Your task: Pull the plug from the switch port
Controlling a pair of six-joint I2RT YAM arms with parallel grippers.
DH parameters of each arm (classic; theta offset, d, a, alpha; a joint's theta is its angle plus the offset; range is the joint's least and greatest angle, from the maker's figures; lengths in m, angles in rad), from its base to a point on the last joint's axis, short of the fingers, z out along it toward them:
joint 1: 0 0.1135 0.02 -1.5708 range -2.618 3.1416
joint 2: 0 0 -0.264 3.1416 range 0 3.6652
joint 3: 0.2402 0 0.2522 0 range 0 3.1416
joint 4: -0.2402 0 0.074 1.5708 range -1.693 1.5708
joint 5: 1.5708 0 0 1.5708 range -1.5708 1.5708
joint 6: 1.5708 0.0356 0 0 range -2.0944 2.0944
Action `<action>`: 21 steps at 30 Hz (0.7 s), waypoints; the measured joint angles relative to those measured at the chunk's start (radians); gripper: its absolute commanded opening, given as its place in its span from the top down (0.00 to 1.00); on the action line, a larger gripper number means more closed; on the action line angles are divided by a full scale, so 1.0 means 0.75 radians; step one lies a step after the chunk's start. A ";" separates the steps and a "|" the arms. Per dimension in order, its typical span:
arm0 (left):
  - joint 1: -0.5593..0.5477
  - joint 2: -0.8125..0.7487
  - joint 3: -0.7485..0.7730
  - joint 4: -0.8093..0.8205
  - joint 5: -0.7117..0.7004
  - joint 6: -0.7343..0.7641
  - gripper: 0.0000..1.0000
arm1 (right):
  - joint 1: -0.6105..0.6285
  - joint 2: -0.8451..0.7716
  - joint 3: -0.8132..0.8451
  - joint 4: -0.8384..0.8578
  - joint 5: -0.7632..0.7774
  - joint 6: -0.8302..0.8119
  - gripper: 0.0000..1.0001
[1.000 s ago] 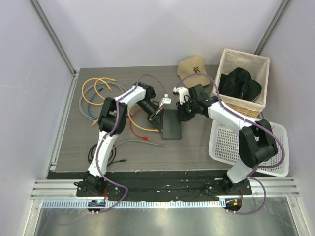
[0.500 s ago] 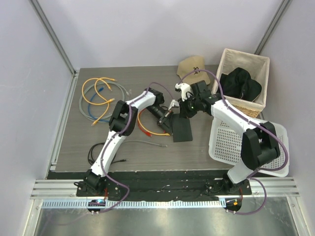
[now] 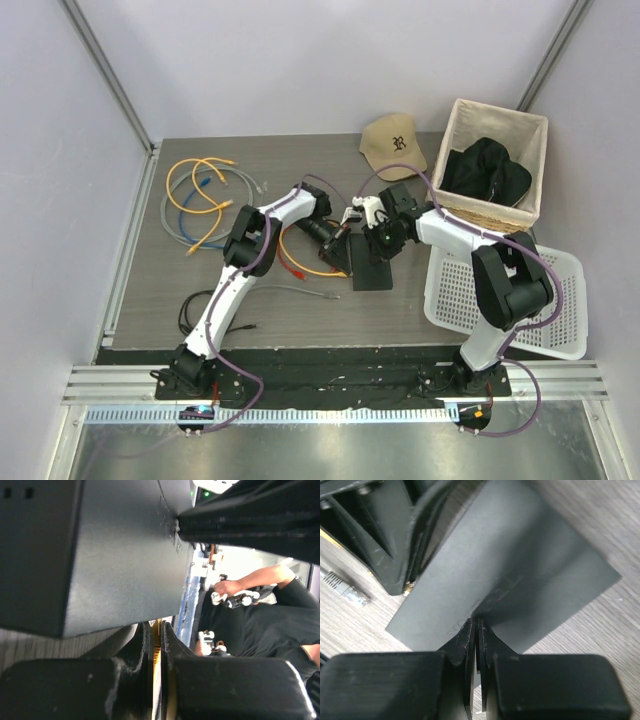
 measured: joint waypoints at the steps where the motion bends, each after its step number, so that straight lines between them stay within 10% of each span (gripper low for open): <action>1: -0.001 0.001 0.004 -0.003 -0.003 0.007 1.00 | 0.005 -0.001 -0.004 0.002 0.001 -0.002 0.96; 21: 0.052 -0.056 -0.103 -0.026 -0.016 0.216 1.00 | 0.058 -0.047 -0.113 0.160 -0.043 0.019 0.99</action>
